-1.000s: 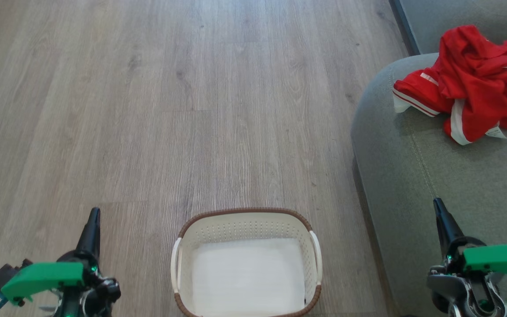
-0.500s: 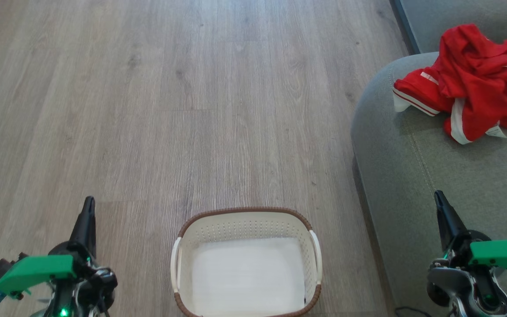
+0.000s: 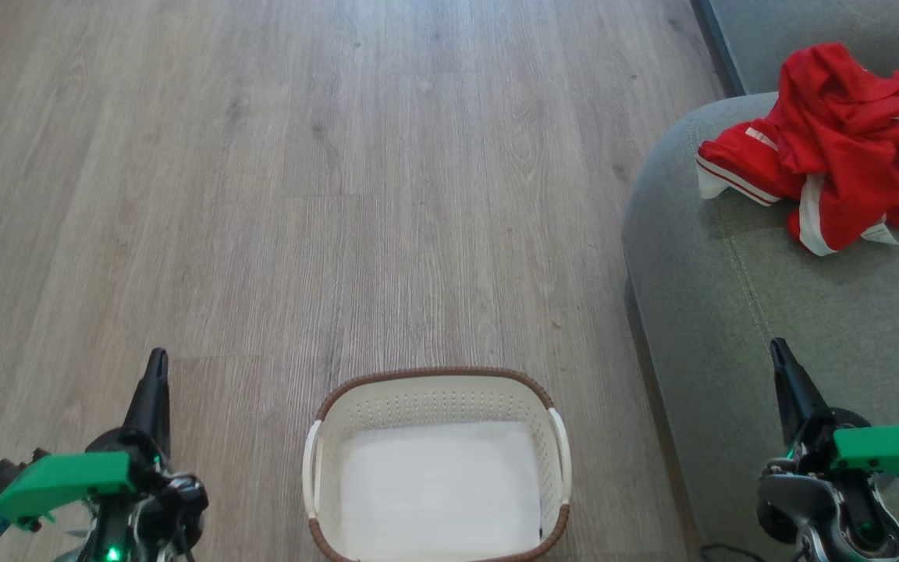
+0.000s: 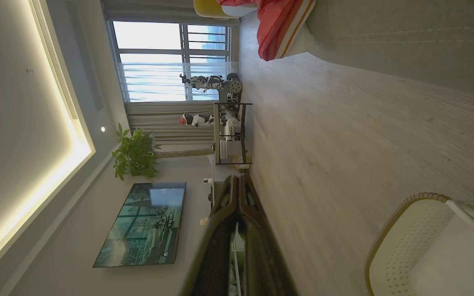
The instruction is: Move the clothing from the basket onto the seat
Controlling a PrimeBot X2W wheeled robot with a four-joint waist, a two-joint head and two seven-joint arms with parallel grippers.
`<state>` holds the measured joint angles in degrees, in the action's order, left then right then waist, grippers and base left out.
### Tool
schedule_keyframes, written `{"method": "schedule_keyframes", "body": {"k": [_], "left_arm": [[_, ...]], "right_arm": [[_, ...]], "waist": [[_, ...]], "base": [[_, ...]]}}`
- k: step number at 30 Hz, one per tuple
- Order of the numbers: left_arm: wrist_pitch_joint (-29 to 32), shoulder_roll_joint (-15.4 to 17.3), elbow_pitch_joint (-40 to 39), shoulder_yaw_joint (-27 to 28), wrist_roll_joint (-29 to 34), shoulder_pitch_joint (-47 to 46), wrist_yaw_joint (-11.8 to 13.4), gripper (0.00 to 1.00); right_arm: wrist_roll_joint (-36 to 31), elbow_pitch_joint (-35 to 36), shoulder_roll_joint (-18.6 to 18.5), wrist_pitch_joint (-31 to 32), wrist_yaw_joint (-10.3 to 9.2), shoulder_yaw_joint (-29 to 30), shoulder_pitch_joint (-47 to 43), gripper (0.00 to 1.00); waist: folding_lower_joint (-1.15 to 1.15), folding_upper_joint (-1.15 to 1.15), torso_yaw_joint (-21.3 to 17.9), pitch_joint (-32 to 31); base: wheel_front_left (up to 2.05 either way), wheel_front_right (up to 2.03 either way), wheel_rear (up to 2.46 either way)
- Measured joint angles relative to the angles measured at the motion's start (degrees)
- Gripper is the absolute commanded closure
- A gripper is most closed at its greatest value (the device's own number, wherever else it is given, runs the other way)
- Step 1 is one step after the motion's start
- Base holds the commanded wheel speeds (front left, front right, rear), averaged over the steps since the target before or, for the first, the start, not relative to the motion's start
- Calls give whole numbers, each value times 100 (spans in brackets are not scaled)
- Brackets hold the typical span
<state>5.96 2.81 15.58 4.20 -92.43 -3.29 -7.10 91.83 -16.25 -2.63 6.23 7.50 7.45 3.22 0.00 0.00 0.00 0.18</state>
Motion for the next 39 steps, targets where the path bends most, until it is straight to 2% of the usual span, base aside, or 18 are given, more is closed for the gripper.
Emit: {"method": "schedule_keyframes", "body": {"k": [39], "left_arm": [[1, -8, 0, 12, 0, 0, 0, 100]], "right_arm": [[0, 0, 0, 0, 0, 0, 0, 100]], "waist": [[0, 0, 0, 0]], "base": [[0, 0, 0]]}}
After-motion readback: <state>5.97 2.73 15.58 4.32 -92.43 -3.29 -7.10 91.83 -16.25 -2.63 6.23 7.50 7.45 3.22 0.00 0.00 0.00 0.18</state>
